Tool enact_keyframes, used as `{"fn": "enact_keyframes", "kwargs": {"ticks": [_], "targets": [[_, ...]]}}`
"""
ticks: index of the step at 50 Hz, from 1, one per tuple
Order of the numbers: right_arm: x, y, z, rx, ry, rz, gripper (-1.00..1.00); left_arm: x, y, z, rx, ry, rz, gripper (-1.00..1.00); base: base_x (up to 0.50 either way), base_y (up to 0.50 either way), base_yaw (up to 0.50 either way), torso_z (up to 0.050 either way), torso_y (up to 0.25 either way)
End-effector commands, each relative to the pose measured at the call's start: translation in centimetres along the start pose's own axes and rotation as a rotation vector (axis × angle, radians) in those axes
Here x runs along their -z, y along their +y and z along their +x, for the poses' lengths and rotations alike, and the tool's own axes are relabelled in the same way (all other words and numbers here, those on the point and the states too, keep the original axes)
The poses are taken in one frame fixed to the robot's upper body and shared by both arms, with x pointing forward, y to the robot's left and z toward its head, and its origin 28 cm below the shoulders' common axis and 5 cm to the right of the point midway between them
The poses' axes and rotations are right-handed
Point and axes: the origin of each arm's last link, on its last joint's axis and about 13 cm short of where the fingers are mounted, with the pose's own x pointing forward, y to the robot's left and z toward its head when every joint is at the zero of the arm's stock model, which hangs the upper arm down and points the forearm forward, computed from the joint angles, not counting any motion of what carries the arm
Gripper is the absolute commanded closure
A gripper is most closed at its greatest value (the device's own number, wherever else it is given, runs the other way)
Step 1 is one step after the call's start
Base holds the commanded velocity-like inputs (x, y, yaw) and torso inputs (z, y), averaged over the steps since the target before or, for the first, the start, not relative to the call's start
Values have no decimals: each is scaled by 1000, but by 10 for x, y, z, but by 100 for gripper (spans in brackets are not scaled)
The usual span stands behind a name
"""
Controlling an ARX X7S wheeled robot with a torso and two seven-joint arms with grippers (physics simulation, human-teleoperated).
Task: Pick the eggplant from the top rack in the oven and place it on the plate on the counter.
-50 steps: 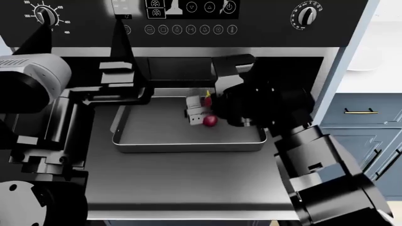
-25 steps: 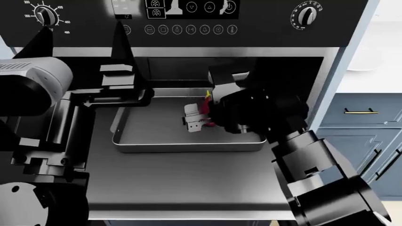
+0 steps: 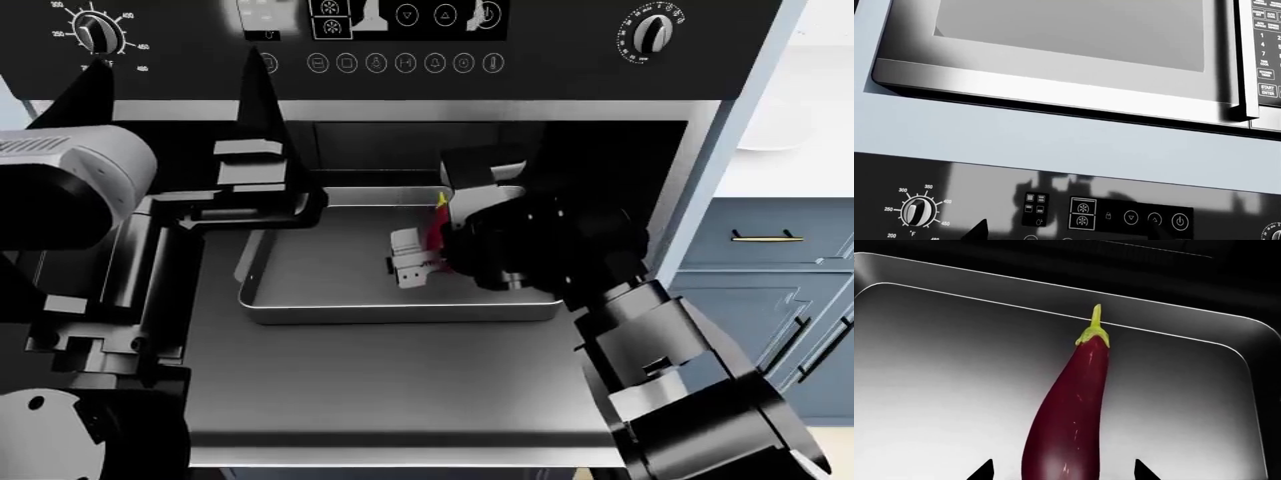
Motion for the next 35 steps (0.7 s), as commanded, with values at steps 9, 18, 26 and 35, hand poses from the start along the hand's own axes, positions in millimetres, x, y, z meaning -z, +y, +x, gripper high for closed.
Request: {"fn": "enact_keyframes", "kwargs": {"ticks": [9,18,26,35], "targets": [[3,0,1,-6,1,-2,100,1,0,-1,-2,0,0,-100,0,0,0,0,0],[2,0,1,-7,-3,2,100,1,0,-1,-4,-2,1,-100,0,0,0,0,0],[2,0,1,-13,-1,3,100,0,-1,0,-4,-3,-2,-100,0,0,0,0,0],[-2,-3,-5,-19,-22,4,100,0,-1,-1,-2,-4,-5,-100,0,0,0,0,0]]}}
